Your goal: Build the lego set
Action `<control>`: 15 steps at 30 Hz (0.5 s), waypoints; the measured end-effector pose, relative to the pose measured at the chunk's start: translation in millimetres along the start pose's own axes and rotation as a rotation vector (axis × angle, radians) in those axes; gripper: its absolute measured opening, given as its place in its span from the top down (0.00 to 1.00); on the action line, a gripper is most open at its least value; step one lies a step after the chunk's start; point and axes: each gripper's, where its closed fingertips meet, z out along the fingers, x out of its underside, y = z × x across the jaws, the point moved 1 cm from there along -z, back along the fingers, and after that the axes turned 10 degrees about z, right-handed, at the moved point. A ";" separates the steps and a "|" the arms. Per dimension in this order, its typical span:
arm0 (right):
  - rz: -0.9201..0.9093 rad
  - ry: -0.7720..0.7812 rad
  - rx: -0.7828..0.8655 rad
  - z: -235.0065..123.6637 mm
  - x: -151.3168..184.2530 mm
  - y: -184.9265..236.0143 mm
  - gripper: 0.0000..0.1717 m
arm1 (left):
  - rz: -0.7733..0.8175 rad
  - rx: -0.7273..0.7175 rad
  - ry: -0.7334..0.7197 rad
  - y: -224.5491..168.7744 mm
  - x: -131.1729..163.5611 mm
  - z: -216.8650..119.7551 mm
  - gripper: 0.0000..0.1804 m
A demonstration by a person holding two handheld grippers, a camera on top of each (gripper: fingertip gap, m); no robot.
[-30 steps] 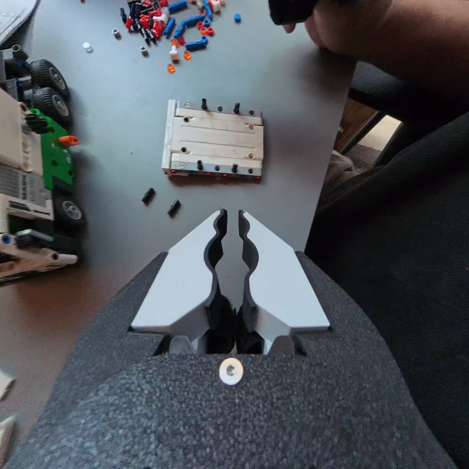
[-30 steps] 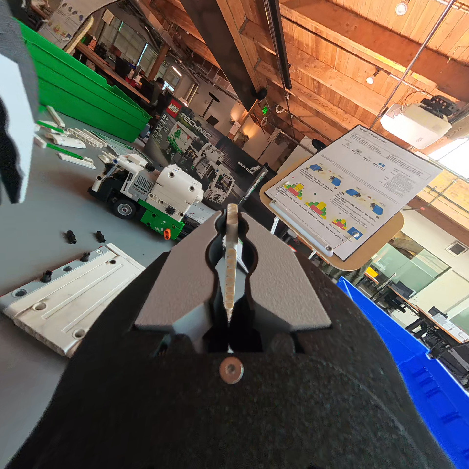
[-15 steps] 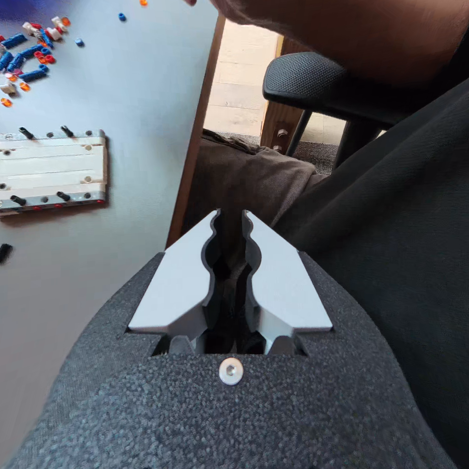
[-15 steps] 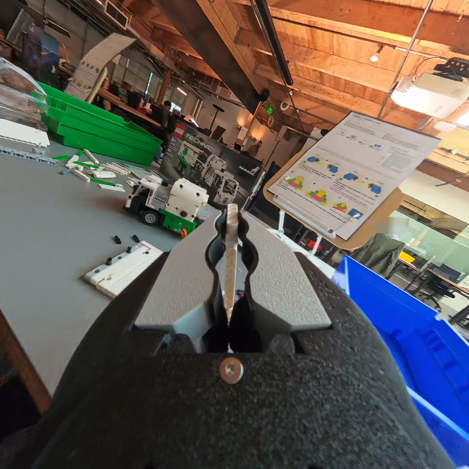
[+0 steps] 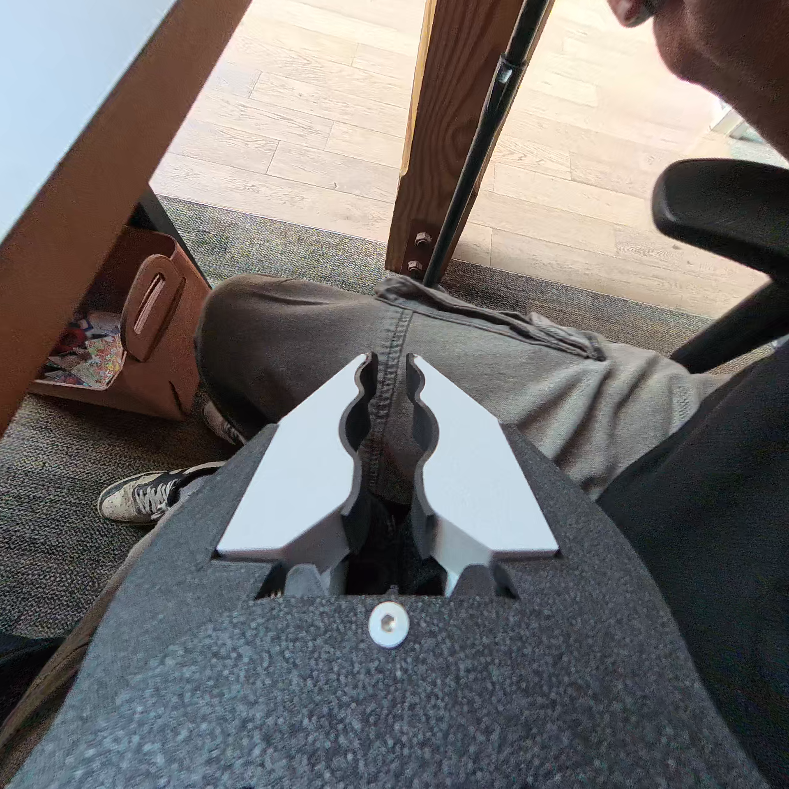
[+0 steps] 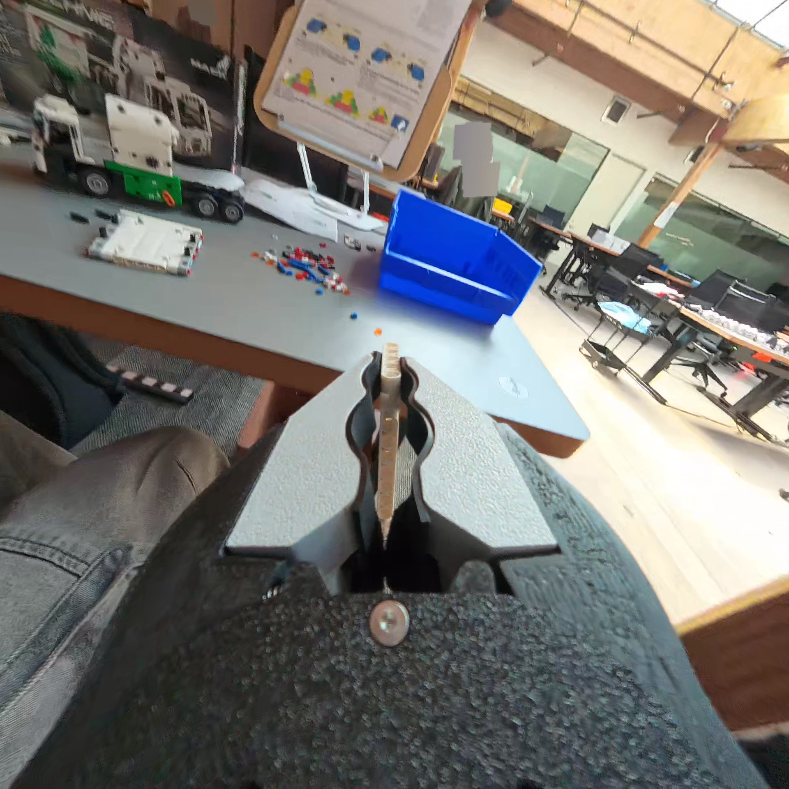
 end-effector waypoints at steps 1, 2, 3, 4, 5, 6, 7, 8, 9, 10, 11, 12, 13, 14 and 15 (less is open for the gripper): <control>-0.017 0.046 0.017 -12.5 12.6 0.6 0.96 | 0.003 0.000 0.002 -2.6 6.7 1.7 0.94; -0.036 0.087 0.033 -25.7 24.5 1.5 0.96 | 0.005 -0.002 0.008 -5.0 14.7 3.6 0.94; -0.050 0.121 0.048 -39.4 35.4 2.0 0.96 | 0.006 -0.005 0.018 -7.1 23.9 5.6 0.94; -0.056 0.156 0.058 -53.3 45.6 3.0 0.96 | 0.002 -0.014 0.029 -8.4 33.5 7.8 0.94; -0.057 0.188 0.068 -67.1 54.2 3.8 0.96 | -0.012 -0.025 0.040 -9.6 42.8 9.9 0.93; -0.056 0.216 0.089 -80.7 60.8 3.2 0.96 | -0.041 -0.031 0.050 -12.0 51.1 11.8 0.94; -0.045 0.249 0.114 -94.1 65.7 2.8 0.96 | -0.081 -0.025 0.056 -16.3 57.5 13.2 0.94; -0.024 0.279 0.135 -106.9 69.1 3.8 0.96 | -0.118 -0.011 0.054 -22.1 61.3 14.0 0.94; -0.003 0.307 0.158 -118.7 72.1 5.7 0.96 | -0.143 0.001 0.048 -28.3 62.8 14.3 0.94; 0.029 0.339 0.179 -129.5 76.7 8.9 0.96 | -0.153 0.005 0.042 -33.9 63.6 14.4 0.94; 0.074 0.348 0.196 -139.0 81.2 14.1 0.96 | -0.151 0.005 0.040 -39.2 64.5 14.9 0.93; 0.126 0.345 0.180 -146.3 85.7 23.1 0.96 | -0.142 0.004 0.044 -44.4 66.2 16.1 0.93; 0.158 0.357 0.146 -153.2 89.9 32.1 0.96 | -0.131 0.001 0.049 -49.5 68.4 17.6 0.93; 0.136 0.386 0.145 -161.8 92.8 32.9 0.96 | -0.122 -0.003 0.052 -54.9 70.7 19.0 0.93; 0.087 0.391 0.172 -171.0 93.6 27.4 0.96 | -0.119 -0.001 0.050 -61.3 72.6 19.9 0.93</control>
